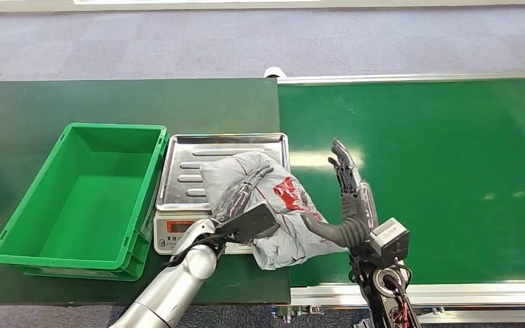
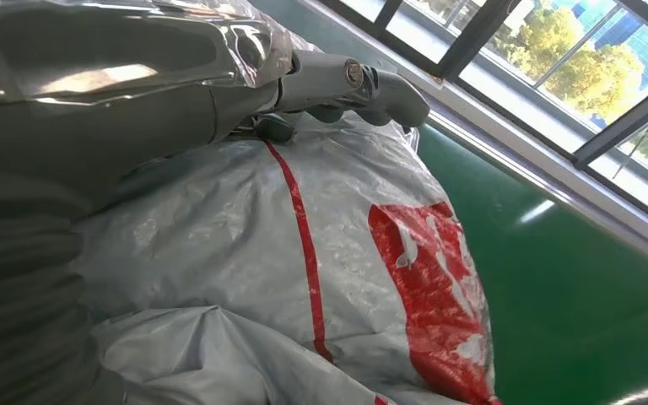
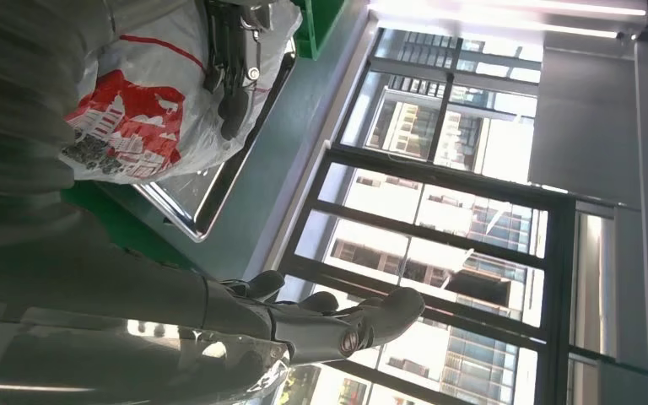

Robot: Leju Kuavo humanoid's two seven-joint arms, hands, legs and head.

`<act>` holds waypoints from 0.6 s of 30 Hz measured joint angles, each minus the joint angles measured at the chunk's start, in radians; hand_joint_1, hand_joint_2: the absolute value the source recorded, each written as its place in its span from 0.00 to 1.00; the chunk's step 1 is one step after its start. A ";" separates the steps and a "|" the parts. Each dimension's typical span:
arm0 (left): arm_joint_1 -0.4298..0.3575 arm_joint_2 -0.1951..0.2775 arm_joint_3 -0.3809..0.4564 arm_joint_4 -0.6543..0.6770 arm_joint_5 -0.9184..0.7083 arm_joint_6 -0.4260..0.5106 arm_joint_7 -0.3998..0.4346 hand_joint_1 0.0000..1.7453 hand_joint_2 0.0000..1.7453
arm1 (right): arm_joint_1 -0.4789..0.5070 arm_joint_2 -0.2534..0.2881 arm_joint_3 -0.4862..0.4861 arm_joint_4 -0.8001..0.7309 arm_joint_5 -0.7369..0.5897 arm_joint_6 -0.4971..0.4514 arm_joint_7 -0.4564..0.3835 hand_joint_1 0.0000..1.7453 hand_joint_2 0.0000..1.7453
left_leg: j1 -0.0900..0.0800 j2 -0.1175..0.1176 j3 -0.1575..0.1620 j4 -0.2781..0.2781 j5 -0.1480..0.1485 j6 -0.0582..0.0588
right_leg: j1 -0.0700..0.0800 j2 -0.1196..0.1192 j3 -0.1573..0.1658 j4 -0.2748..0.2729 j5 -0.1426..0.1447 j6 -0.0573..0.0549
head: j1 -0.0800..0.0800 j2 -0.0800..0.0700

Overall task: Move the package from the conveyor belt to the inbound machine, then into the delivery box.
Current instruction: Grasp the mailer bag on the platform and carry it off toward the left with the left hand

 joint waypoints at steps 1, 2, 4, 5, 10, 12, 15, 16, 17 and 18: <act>-0.003 -0.003 0.000 0.009 -0.017 0.001 0.004 0.00 1.00 | 0.007 0.006 -0.011 -0.004 0.000 0.003 0.002 0.00 1.00 | 0.000 0.000 0.000 0.000 0.000 0.000 | 0.000 0.000 0.000 0.000 0.000 0.000 | 0.000 0.000; -0.006 -0.006 0.000 0.018 -0.028 0.001 0.007 0.01 1.00 | 0.012 0.011 -0.021 -0.008 0.000 0.005 0.003 0.00 1.00 | 0.000 0.000 0.001 0.000 0.000 0.000 | 0.000 0.000 0.001 0.000 0.000 0.000 | 0.000 0.000; -0.011 -0.010 0.000 0.031 -0.038 0.002 0.008 0.31 1.00 | 0.022 0.019 -0.038 -0.013 -0.001 0.007 0.007 0.00 1.00 | 0.000 0.000 0.001 0.000 0.000 0.000 | 0.000 0.000 0.002 0.000 0.000 0.000 | 0.000 0.000; -0.012 -0.012 0.001 0.035 -0.040 0.003 0.007 0.55 1.00 | 0.026 0.024 -0.046 -0.014 -0.002 0.008 0.010 0.00 1.00 | 0.000 -0.001 0.002 0.000 0.000 0.000 | 0.000 0.000 0.002 0.000 0.000 0.000 | 0.000 0.000; -0.009 -0.019 0.015 0.037 -0.041 0.021 0.003 1.00 1.00 | 0.038 0.048 -0.086 -0.017 -0.010 0.024 0.035 0.00 1.00 | 0.000 -0.001 0.002 0.000 0.000 0.000 | 0.000 -0.001 0.003 0.000 0.000 0.000 | 0.000 0.000; -0.006 -0.022 0.023 0.033 -0.045 0.031 0.004 1.00 1.00 | 0.041 0.057 -0.099 -0.019 -0.010 0.030 0.043 0.00 1.00 | 0.000 -0.001 0.002 0.000 0.000 0.000 | 0.000 -0.001 0.003 0.000 0.000 0.000 | 0.000 0.000; 0.000 -0.024 0.033 0.022 -0.051 0.046 0.010 1.00 1.00 | 0.042 0.067 -0.116 -0.020 -0.010 0.037 0.051 0.00 1.00 | 0.000 -0.001 0.003 0.000 0.000 0.000 | 0.000 -0.001 0.003 0.000 0.000 0.000 | 0.000 0.000; 0.003 -0.025 0.037 0.018 -0.052 0.051 0.013 1.00 1.00 | 0.042 0.070 -0.121 -0.021 -0.010 0.039 0.053 0.00 1.00 | 0.000 -0.002 0.003 0.000 0.000 0.000 | 0.000 -0.001 0.003 0.000 0.000 0.000 | 0.000 0.000; 0.005 -0.025 0.040 0.015 -0.053 0.056 0.016 1.00 1.00 | 0.042 0.073 -0.125 -0.021 -0.011 0.040 0.054 0.00 1.00 | 0.000 -0.002 0.003 0.000 0.000 0.000 | 0.000 -0.001 0.003 0.000 0.000 0.000 | 0.000 0.000; 0.006 -0.026 0.044 0.012 -0.055 0.062 0.019 1.00 1.00 | 0.042 0.075 -0.129 -0.022 -0.013 0.040 0.055 0.00 1.00 | 0.000 -0.002 0.003 0.000 0.000 0.000 | 0.000 -0.001 0.003 0.000 0.000 0.000 | 0.000 0.000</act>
